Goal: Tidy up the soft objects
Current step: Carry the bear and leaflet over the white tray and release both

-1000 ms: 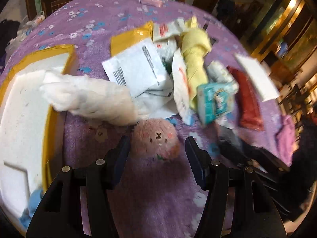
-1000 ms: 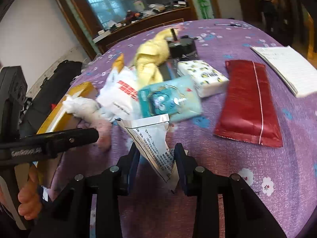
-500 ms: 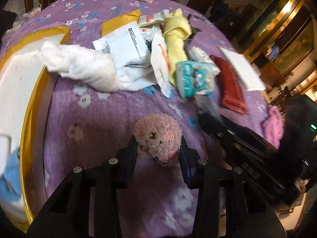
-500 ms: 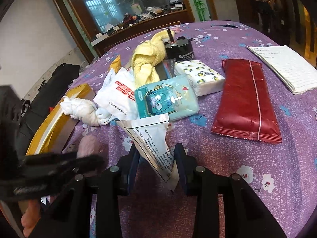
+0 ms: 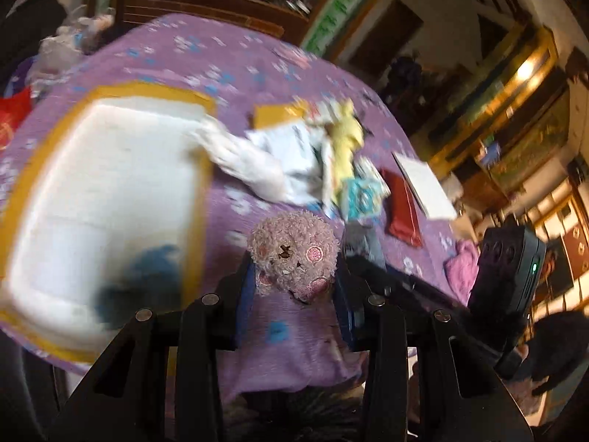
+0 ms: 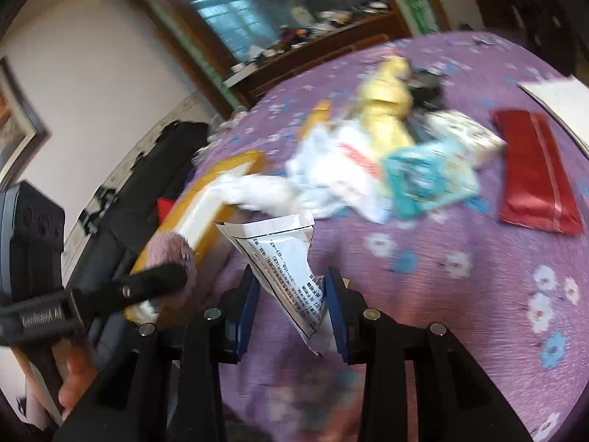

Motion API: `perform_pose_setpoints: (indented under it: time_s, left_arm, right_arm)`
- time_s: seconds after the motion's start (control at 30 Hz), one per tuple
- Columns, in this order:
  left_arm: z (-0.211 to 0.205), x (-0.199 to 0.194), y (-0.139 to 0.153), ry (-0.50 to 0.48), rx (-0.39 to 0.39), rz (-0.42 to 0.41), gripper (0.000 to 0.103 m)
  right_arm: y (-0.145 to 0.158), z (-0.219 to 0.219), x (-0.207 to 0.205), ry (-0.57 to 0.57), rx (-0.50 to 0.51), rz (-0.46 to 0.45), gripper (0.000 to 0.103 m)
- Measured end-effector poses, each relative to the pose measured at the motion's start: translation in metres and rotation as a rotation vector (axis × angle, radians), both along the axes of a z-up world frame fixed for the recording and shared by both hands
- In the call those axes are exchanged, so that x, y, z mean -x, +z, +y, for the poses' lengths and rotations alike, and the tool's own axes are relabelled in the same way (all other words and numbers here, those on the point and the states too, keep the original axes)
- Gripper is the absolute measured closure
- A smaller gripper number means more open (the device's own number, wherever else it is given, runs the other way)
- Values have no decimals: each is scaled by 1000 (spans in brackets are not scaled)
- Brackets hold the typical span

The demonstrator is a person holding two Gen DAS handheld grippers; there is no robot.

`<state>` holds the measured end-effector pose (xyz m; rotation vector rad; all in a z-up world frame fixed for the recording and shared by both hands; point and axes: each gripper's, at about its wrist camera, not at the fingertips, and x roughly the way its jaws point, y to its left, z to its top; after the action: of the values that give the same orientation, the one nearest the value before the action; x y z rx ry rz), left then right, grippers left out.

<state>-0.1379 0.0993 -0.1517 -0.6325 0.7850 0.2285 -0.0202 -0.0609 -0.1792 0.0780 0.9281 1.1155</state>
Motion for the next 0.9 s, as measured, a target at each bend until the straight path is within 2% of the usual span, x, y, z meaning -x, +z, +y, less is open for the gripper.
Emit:
perform_pose_setpoints:
  time_s: [0.13,0.23,0.33,0.47,0.5,0.67,0.77,0.9]
  left_arm:
    - [32,39,13,112,-35,-27,65]
    - [60,58,2,197,-1,-16,65]
    - [81,65,-4,223,73,-19,65]
    - [84,53,-7,209,69,3,65]
    - [82,48,-8,196,83,-2,65]
    - [65,43,-13,151,98,-19,65]
    - [49,43,-16,132,77,-14,65]
    - [40,45,-15,172,33,-14,65]
  right_arm:
    - [9,32,24,91,24,-28,67]
    - [13,58,37,155,38,-55,67]
    - [15,80,45,189,56,-75,67]
    - [22,102,55,206,91,-163,67]
    - [21,106,57,215,96,-157,67]
    - [8,92,58,210,91,-124,67]
    - [-4,74,57,188,95,-88,67]
    - [-5,58,52,165,79,-70,67]
